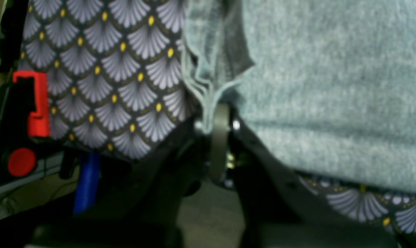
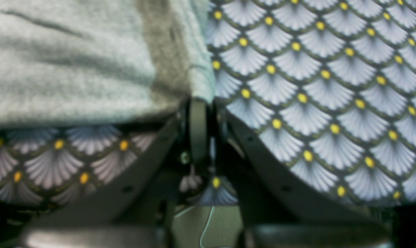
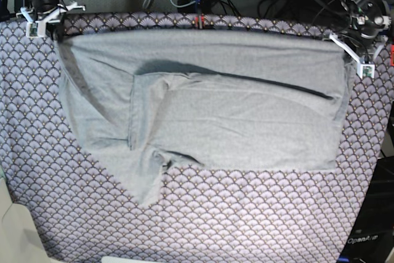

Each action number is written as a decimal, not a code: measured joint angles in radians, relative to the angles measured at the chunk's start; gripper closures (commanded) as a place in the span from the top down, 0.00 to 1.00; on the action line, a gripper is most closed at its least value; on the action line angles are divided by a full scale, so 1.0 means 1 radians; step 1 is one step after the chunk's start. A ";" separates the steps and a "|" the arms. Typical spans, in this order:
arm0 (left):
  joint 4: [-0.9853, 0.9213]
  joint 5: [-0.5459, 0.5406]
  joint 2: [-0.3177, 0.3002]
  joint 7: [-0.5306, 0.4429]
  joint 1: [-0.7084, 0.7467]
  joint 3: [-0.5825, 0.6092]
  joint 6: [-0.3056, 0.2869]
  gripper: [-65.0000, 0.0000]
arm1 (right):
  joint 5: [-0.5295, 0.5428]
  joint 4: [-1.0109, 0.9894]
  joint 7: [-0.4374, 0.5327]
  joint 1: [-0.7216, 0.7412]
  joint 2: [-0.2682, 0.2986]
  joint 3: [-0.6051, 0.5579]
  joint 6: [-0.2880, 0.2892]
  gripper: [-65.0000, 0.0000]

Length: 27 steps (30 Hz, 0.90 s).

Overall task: Fold the T-shirt properly
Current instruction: 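Pull the corners further away from the hem and open both grippers, then lower the right gripper onto the shirt near the sleeve fold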

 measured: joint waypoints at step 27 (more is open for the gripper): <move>-0.001 -0.001 0.015 -0.008 -0.008 -0.121 0.007 0.34 | -0.015 -0.005 -0.019 0.127 -0.053 0.303 -0.011 0.37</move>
